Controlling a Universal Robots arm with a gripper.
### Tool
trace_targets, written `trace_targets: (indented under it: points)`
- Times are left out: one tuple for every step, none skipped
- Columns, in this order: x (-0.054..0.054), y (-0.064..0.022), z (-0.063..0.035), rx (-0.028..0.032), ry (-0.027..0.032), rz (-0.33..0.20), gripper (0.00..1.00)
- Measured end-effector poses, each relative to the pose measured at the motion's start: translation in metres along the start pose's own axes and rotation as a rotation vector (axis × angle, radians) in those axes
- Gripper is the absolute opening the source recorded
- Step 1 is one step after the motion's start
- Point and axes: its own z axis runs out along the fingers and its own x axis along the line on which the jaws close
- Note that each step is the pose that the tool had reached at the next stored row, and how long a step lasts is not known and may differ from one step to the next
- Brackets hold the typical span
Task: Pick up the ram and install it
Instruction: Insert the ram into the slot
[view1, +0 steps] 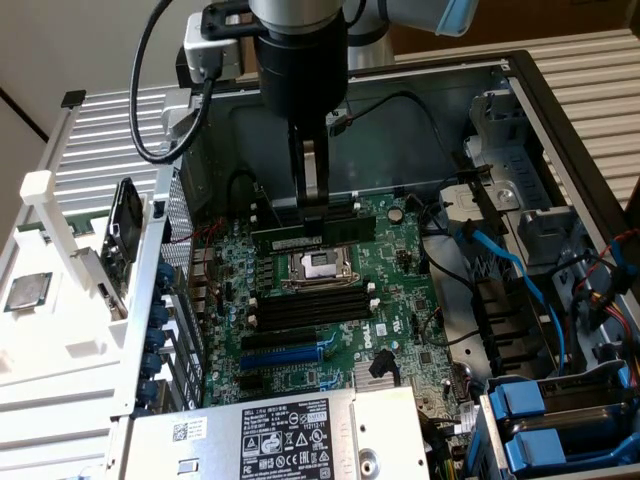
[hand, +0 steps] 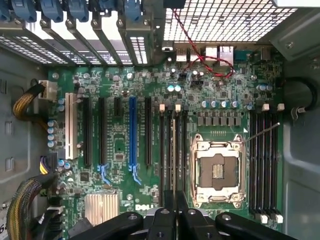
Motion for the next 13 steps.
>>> trace_targets:
  points:
    - [0.000,0.0000,0.0005,0.0000,0.0001,-0.001,0.12]
    - [0.000,0.0000,0.0005,-0.0001,0.0002,-0.001,0.12]
    - [0.000,0.0001,0.0006,-0.0002,0.0005,-0.001,0.12]
    - [0.000,0.0007,0.0023,0.0002,0.0002,-0.001,0.12]
    - [-0.001,0.0012,0.0045,0.0001,0.0005,-0.002,0.12]
    - [-0.001,0.0018,0.0056,0.0001,0.0005,-0.002,0.12]
    - [-0.001,0.0027,0.0073,0.0003,0.0004,-0.002,0.12]
    - [-0.002,0.0048,0.0110,0.0009,0.0004,-0.002,0.12]
    - [-0.002,0.0052,0.0146,0.0010,0.0006,-0.003,0.12]
    - [-0.002,0.0052,0.0197,0.0005,0.0005,-0.008,0.12]
    - [-0.002,0.0053,0.0214,0.0001,0.0004,-0.010,0.12]
    - [-0.002,0.0053,0.0250,-0.0005,0.0005,-0.016,0.12]
    - [-0.001,0.0052,0.0301,-0.0009,0.0004,-0.026,0.12]
